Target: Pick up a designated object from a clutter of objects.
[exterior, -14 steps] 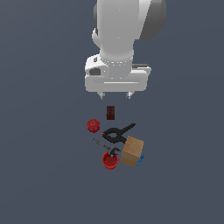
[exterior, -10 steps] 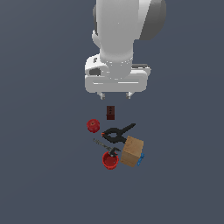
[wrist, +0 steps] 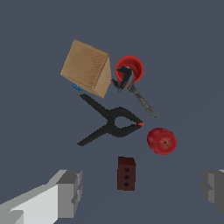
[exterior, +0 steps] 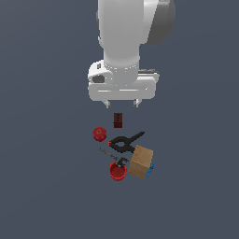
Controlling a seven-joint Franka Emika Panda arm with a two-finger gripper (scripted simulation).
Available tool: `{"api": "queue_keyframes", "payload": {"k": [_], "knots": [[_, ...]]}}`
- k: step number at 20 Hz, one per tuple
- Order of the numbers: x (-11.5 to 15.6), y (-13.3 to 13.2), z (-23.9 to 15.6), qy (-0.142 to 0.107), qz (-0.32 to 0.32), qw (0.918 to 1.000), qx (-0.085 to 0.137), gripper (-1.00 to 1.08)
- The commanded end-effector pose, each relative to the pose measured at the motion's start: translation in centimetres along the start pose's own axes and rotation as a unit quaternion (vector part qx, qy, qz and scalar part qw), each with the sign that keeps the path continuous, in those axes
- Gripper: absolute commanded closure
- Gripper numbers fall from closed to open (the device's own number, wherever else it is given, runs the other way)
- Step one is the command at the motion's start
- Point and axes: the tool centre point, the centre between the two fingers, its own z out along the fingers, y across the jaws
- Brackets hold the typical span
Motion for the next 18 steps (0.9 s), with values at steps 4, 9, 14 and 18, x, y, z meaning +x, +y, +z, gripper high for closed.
{"api": "queue_keyframes", "payload": {"k": [4, 9, 14, 18], "knots": [[0.7, -0.3, 0.4, 0.001, 0.010, 1.0000, -0.001, -0.92], [2.3, -0.9, 1.2, 0.002, 0.032, 0.9995, -0.003, -0.92], [4.7, -1.9, 2.7, 0.004, 0.066, 0.9978, -0.006, -0.92], [7.0, -3.1, 4.4, 0.007, 0.102, 0.9948, -0.008, -0.92]]}}
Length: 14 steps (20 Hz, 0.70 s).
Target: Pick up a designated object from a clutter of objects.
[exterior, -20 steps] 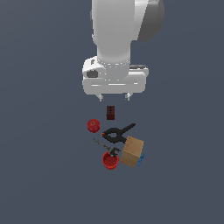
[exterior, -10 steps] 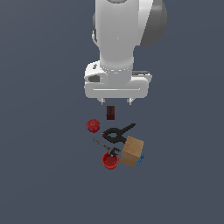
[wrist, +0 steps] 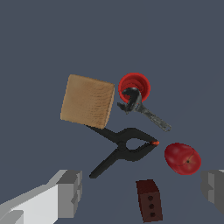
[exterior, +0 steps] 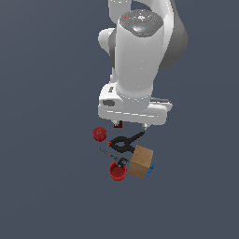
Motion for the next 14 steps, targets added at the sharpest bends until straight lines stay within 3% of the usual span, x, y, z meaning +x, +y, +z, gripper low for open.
{"api": "queue_keyframes", "payload": {"k": [1, 14], "knots": [[1.3, -1.1, 1.2, 0.002, 0.024, 0.9997, -0.001, -0.92], [5.6, -5.2, 6.5, 0.009, 0.112, 0.9937, -0.004, -0.92]]}}
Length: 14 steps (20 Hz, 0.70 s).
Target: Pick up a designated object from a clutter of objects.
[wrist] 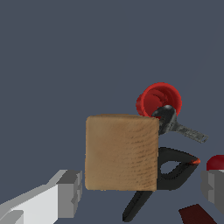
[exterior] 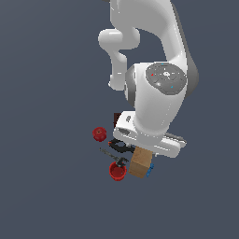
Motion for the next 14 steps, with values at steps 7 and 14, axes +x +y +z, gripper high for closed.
{"api": "queue_keyframes", "payload": {"k": [7, 14], "knots": [[0.6, -1.1, 1.2, 0.002, 0.020, 0.9998, 0.000, -0.92], [0.5, -1.0, 2.5, 0.002, 0.018, 0.9998, 0.000, -0.92]]}}
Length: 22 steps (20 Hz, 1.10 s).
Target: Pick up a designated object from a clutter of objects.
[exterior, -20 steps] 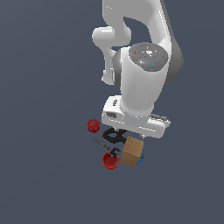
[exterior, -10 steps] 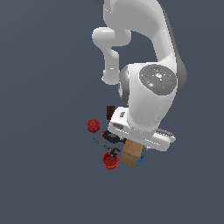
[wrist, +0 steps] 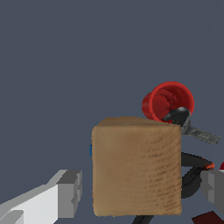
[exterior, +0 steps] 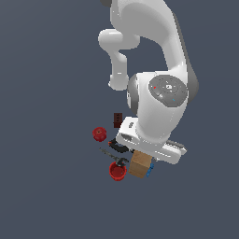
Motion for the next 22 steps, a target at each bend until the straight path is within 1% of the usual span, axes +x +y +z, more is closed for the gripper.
{"api": "queue_keyframes", "payload": {"k": [1, 7, 13, 14, 22], "knots": [[0.0, 0.0, 1.0, 0.000, 0.000, 1.0000, 0.000, -0.92], [-0.1, 0.1, 3.8, 0.000, 0.002, 1.0000, 0.000, -0.92], [0.0, -0.1, 4.3, 0.000, 0.002, 1.0000, 0.000, -0.92], [0.0, -0.1, 4.3, 0.000, 0.002, 1.0000, 0.000, 1.08], [0.0, -0.1, 4.3, 0.000, 0.002, 1.0000, 0.000, 1.08]]}}
